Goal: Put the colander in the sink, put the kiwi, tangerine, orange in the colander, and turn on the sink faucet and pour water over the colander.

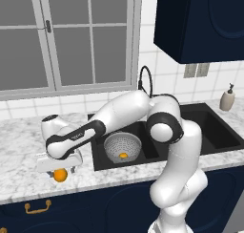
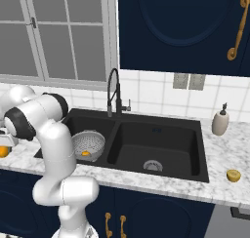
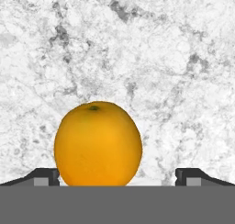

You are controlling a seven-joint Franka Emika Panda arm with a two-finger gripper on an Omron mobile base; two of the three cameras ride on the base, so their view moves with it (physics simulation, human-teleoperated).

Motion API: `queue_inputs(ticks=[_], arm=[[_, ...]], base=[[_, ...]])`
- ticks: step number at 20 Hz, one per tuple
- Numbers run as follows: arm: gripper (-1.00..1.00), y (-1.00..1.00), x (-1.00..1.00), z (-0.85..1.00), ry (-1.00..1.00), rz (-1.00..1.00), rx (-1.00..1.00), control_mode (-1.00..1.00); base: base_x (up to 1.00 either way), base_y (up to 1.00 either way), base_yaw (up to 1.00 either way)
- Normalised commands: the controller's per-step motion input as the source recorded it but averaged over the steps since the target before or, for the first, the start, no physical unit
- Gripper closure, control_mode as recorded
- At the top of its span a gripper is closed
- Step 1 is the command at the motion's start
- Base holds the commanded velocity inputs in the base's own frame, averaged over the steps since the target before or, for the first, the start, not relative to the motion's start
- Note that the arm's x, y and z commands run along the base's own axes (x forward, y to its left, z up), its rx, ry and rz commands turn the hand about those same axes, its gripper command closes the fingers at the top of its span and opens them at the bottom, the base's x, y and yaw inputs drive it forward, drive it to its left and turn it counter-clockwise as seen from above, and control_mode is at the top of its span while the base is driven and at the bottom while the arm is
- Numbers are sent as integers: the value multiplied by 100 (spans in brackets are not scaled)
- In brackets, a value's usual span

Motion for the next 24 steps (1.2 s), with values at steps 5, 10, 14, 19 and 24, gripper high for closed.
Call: queue_inputs(ticks=[5, 10, 14, 19, 24], arm=[[-100, 0, 11, -5, 0, 0, 0, -100], [-100, 11, 8, -19, 0, 0, 0, -100], [-100, 3, 0, -18, 0, 0, 0, -100], [100, 2, 0, -23, 0, 0, 0, -100], [100, -1, 3, -11, 0, 0, 0, -100]], base=[[0, 0, 0], [0, 0, 0], [0, 0, 0], [0, 0, 0], [0, 0, 0]])
